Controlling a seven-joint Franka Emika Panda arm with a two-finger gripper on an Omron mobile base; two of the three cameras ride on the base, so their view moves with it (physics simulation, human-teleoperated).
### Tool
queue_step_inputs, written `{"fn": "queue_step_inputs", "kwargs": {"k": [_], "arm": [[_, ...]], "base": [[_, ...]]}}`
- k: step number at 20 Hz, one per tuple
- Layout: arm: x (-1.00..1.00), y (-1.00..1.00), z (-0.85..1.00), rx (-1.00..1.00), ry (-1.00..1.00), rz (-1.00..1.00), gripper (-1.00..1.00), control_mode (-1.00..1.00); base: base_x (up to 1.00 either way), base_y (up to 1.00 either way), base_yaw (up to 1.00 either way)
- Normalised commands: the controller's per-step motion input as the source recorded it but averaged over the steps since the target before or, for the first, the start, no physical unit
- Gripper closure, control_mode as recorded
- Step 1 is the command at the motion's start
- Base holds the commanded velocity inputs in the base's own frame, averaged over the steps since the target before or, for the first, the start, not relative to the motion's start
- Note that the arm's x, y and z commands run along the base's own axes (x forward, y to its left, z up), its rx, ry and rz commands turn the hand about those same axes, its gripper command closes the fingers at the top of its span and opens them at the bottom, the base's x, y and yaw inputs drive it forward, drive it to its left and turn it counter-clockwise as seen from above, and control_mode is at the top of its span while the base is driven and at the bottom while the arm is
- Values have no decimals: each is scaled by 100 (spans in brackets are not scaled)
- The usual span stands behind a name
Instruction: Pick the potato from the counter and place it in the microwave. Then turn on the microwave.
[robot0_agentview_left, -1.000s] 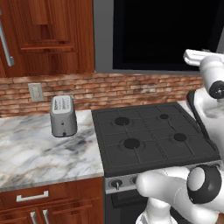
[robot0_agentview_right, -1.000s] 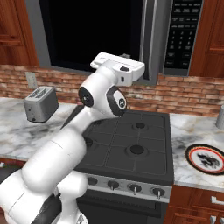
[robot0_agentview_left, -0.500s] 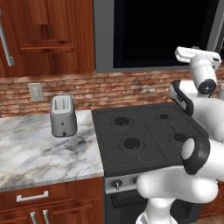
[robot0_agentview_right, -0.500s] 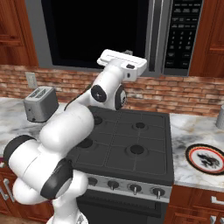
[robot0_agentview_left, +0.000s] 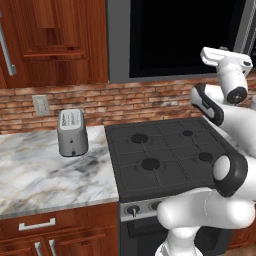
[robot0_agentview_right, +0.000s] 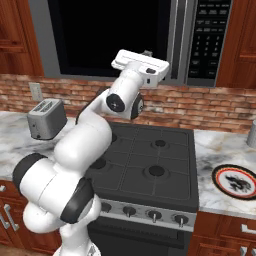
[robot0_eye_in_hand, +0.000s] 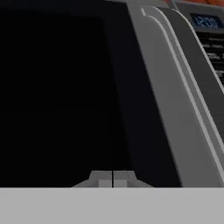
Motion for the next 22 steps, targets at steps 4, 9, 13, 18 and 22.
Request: {"fn": "queue_step_inputs", "kwargs": {"k": [4,9,13,18,22], "arm": [[-93,-43,45,0,0,4,100,-100],[-100,-76,41,0,1,4,100,-100],[-86,-95,14,0,21,4,100,-100],[-14,-87,-30,3,31,11,100,-100],[0,-44,-64,10,26,15,100,-100]], "base": [[0,0,0],[0,0,0],[0,0,0],[0,0,0],[0,0,0]]}}
